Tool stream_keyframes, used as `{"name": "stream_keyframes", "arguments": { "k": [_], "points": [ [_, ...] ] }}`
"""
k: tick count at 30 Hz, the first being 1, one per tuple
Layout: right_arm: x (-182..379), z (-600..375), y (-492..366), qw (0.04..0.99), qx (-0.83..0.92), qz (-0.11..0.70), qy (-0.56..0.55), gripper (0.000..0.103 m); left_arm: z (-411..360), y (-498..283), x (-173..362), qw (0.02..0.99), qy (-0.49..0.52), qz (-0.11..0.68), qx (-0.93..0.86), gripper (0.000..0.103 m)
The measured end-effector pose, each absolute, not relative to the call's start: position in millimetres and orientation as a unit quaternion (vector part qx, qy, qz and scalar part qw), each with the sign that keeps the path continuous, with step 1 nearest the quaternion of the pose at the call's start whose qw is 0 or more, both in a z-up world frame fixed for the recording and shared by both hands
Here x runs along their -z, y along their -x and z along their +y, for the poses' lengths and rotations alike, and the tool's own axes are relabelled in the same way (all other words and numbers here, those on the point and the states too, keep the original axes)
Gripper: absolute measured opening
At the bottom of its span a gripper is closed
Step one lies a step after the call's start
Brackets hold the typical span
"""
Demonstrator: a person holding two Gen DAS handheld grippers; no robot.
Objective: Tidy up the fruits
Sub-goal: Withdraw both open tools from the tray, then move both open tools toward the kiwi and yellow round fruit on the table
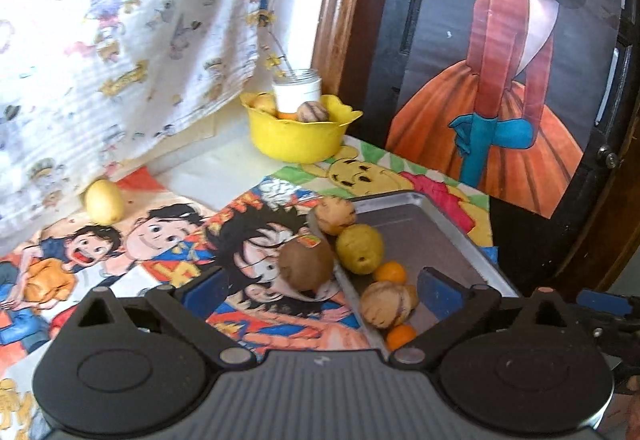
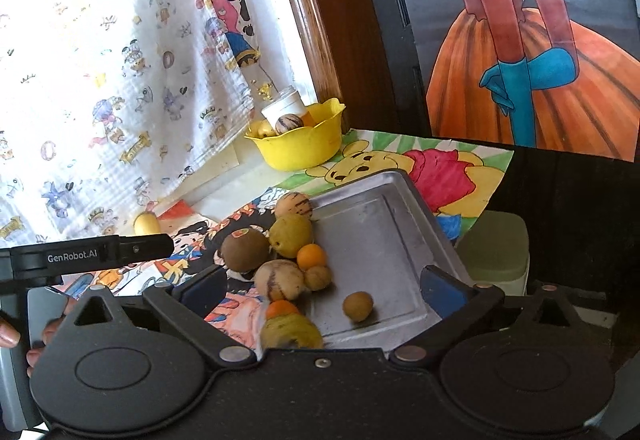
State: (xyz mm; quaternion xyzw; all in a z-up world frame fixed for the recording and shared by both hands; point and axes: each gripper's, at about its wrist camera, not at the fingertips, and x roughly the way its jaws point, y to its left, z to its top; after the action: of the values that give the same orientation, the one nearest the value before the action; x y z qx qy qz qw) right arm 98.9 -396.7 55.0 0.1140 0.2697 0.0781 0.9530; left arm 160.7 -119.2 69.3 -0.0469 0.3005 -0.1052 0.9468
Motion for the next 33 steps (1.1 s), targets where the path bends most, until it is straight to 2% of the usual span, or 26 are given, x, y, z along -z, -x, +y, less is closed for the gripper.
{"name": "stream_keyframes", "arguments": {
  "k": [22,33],
  "points": [
    [-23.0,-334.0,-57.2,0.925,-0.088,0.337,-0.153,0.102,-57.3,-129.9,-49.8,0.934,0.009,0.355,0.039,0.103],
    [-21.4,-303.5,-62.0,0.917,-0.112,0.361,-0.126,0.102,-18.8,-122.5,-42.2,0.931,0.009,0.366,0.005,0.103]
  ]
}}
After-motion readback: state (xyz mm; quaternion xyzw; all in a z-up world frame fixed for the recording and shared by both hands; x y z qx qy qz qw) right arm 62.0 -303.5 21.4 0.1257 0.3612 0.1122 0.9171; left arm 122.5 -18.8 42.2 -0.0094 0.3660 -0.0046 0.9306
